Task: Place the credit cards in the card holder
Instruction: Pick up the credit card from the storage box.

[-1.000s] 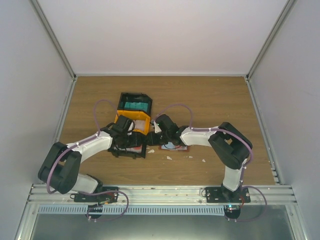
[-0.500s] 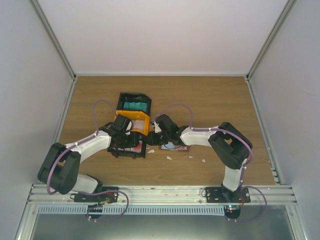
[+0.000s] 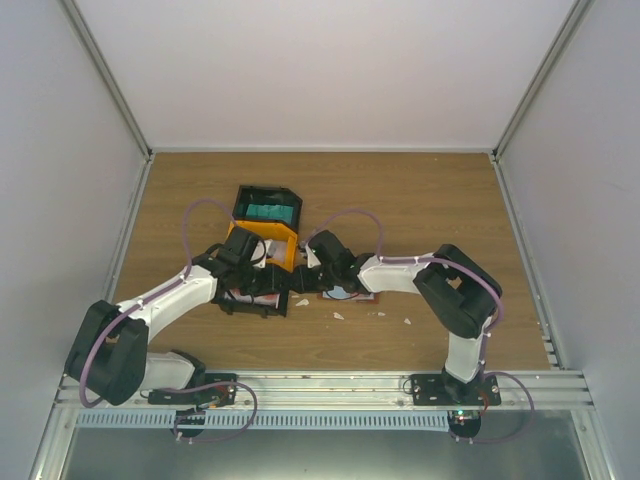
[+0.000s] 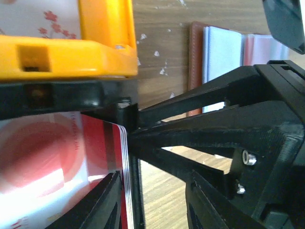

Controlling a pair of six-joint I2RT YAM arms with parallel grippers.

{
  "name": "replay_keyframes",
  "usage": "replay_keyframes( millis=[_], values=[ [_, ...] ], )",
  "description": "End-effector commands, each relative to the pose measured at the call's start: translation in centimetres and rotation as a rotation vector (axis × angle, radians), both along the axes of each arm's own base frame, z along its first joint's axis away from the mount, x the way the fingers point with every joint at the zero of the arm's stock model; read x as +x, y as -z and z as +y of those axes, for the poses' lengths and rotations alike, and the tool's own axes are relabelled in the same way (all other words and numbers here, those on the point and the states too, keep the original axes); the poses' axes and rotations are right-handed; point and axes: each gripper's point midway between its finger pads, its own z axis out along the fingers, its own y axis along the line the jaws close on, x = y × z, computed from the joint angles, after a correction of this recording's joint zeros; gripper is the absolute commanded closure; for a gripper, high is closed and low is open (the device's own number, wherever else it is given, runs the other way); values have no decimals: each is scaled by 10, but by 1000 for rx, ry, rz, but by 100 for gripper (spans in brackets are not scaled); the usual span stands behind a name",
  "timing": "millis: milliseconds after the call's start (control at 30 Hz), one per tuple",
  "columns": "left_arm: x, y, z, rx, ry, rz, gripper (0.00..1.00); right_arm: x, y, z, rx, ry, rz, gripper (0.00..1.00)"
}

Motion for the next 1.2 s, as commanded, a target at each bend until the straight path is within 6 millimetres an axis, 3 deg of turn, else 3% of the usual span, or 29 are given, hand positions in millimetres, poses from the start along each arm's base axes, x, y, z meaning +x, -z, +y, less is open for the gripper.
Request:
replay_keyframes(
  millis=[0,400,533,633,1000,1167],
  values=[
    [-5,-11,-12,-70,38,4,60,-5,2,10,15,-27,-12,78],
    [-3,-2,-1,7,9,10,55,-2,1,7,4,-8,-25,78],
    [0,-1,11,75,-40,1,66,0,0,5,-2,5,-32,78],
    [0,3,15,108,-51,4,68,3,-1,4,-8,17,-43,78],
    [-13,13,-11,67,84,62,63,4,-1,6,-8,16,-42,78],
    [-14,7,-14,69,105,60,70,5,0,7,-9,16,-42,78]
  ],
)
